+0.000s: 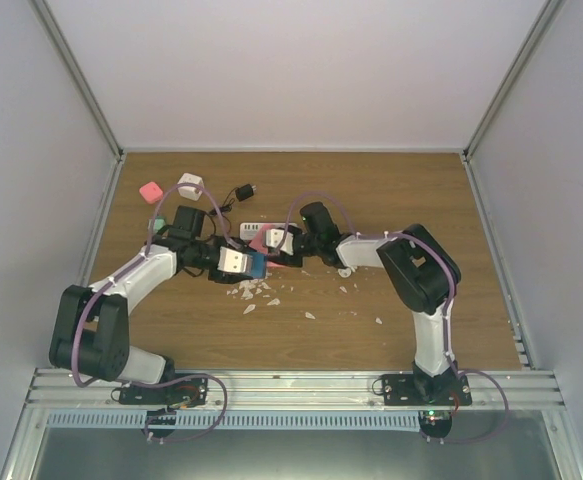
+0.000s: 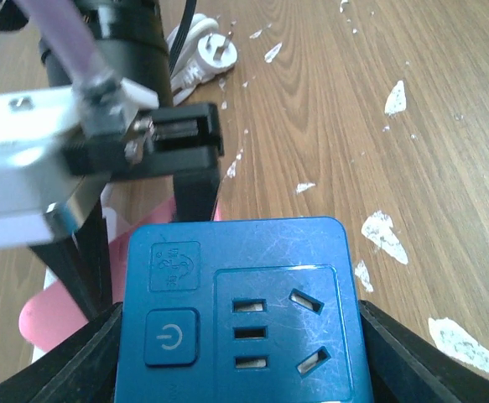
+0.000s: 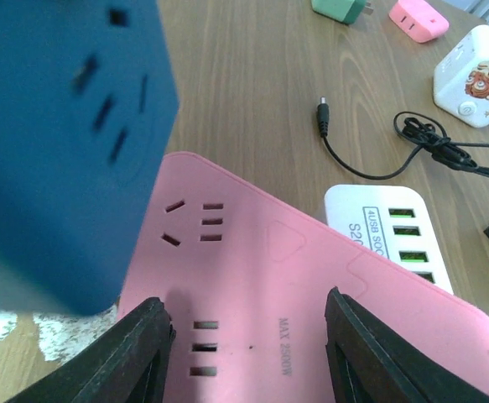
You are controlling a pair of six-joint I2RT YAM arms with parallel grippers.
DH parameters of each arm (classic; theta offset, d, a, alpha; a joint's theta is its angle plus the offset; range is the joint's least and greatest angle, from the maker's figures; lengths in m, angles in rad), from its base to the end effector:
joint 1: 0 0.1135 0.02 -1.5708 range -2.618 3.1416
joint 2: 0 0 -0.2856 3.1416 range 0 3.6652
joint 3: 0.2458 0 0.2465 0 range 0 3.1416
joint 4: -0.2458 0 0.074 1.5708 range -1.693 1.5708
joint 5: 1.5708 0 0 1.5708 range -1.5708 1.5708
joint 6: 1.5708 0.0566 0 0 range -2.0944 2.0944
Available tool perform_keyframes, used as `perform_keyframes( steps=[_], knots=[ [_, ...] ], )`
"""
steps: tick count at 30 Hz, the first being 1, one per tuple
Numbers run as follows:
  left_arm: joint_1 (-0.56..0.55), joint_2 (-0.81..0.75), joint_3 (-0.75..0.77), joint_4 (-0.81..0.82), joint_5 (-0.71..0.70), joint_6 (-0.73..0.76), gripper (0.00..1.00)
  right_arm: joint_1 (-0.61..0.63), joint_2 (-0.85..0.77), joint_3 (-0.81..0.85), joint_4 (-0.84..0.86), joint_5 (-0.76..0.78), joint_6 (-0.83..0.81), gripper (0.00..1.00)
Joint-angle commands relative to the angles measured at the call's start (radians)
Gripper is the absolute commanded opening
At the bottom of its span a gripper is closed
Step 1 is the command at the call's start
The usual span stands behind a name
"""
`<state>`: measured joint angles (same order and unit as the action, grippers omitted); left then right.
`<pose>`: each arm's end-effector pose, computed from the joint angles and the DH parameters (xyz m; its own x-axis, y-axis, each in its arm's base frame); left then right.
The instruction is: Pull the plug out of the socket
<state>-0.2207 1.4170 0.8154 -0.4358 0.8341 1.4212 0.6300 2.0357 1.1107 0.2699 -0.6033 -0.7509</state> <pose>0.2487 -0.0988 0.2134 0.3836 0.5948 -0.7065 0.9075 -0.1010 0.4077 0.3330 0.2825 0.1405 0.2192 -0.5355 -0.8156 -0.9563 0.0478 -0.2884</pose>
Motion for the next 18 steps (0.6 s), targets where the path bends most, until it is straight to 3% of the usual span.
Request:
perform_keyframes(
  steps=[1, 11, 18],
  knots=[
    [0.038, -0.004, 0.036, -0.041, 0.037, 0.003, 0.38, -0.012, 0.037, -0.064, -0.218, 0.114, 0.019, 0.53],
    [0.129, -0.030, 0.118, -0.171, -0.045, -0.005, 0.39, -0.022, -0.074, -0.041, -0.255, 0.016, 0.031, 0.61],
    [0.214, -0.019, 0.272, -0.332, -0.158, -0.010, 0.40, -0.022, -0.118, 0.009, -0.281, -0.031, 0.050, 0.63]
  ],
)
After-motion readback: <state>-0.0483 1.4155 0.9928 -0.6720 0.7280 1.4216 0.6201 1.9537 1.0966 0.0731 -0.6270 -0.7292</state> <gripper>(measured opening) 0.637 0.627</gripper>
